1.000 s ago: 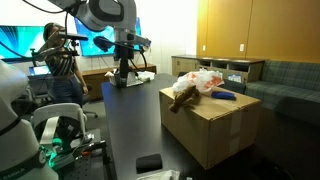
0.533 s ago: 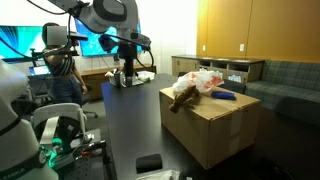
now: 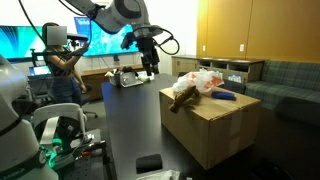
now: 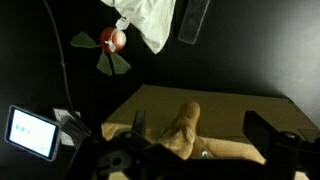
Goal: Retrieve the stuffed deer from the box and place it on the table. Lift the black object on the table and position it on top of the box. Take the plastic on the box and place it to the right of the table. Grab the red toy and the towel, then place them on the box. Lastly, pick up the blue object from the box and place it on the table.
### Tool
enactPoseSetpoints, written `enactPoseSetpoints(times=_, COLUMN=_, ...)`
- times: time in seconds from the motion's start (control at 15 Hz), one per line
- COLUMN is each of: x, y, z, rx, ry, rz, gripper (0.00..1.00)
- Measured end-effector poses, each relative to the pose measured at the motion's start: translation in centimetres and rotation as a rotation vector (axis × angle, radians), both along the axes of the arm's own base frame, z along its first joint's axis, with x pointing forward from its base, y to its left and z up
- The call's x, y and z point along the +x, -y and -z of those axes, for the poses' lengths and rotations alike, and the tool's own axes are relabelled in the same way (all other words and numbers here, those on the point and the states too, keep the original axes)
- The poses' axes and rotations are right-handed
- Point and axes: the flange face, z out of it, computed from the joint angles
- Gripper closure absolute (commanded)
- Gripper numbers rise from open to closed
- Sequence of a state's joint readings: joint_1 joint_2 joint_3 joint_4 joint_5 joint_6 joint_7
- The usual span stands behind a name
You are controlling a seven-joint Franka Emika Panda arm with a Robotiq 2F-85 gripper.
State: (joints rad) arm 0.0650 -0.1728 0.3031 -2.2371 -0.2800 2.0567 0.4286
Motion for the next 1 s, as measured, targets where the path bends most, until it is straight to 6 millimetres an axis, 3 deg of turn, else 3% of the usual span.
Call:
enactPoseSetpoints(times=0.27, x=4.1, y=-2.9, z=0.4, rx=0.059, ry=0.040, rz=-0.042, gripper=0.00)
enactPoseSetpoints(times=0.47, x=7.1, y=-4.0, z=1.5, rx=0.114, ry=0.074, rz=-0.029, gripper=0.00)
enactPoseSetpoints(times=1.0, x=12.5, y=-3.0, z=6.9, rx=0.176, ry=0.094, rz=0.032, gripper=0.00)
